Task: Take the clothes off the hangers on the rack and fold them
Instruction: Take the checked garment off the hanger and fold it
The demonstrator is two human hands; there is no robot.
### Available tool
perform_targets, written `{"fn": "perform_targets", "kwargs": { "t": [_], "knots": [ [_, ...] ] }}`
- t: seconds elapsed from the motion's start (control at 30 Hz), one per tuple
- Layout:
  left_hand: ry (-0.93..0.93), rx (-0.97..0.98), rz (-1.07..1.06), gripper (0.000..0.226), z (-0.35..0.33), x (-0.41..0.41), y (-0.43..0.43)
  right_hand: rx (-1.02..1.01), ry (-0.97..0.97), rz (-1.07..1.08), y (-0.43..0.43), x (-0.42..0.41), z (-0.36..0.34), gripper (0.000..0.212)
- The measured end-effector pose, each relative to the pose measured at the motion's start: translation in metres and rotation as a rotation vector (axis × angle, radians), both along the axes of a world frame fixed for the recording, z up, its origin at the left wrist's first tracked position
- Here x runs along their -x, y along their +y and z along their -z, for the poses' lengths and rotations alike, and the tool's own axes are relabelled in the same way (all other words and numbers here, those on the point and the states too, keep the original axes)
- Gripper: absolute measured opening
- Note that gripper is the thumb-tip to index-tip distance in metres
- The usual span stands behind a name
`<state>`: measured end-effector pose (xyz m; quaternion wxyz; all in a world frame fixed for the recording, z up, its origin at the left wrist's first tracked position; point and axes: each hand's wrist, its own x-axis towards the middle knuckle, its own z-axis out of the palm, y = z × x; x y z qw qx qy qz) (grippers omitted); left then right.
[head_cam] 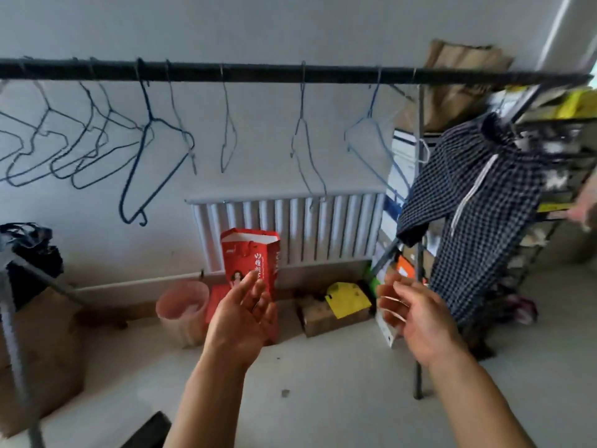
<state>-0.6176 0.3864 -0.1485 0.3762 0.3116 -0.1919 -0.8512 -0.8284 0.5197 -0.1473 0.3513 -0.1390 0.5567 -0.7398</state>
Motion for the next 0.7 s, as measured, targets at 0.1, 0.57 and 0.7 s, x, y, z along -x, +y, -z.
{"fn": "perform_targets", "kwargs": {
  "t": [0.1,0.57,0.7],
  "knots": [
    [0.012,0.008,0.085,0.009,-0.007,0.072,0.023,0.007,0.058,0.079,0.029,0.063,-0.018,0.023],
    [-0.044,0.229,0.279,0.016,-0.059,0.260,0.088,-0.225,0.798,0.416,0.011,0.303,-0.141,0.027],
    [-0.044,0.297,0.280,0.014,-0.083,0.286,0.081,-0.509,1.038,0.473,-0.021,0.358,-0.158,0.029]
  ]
}}
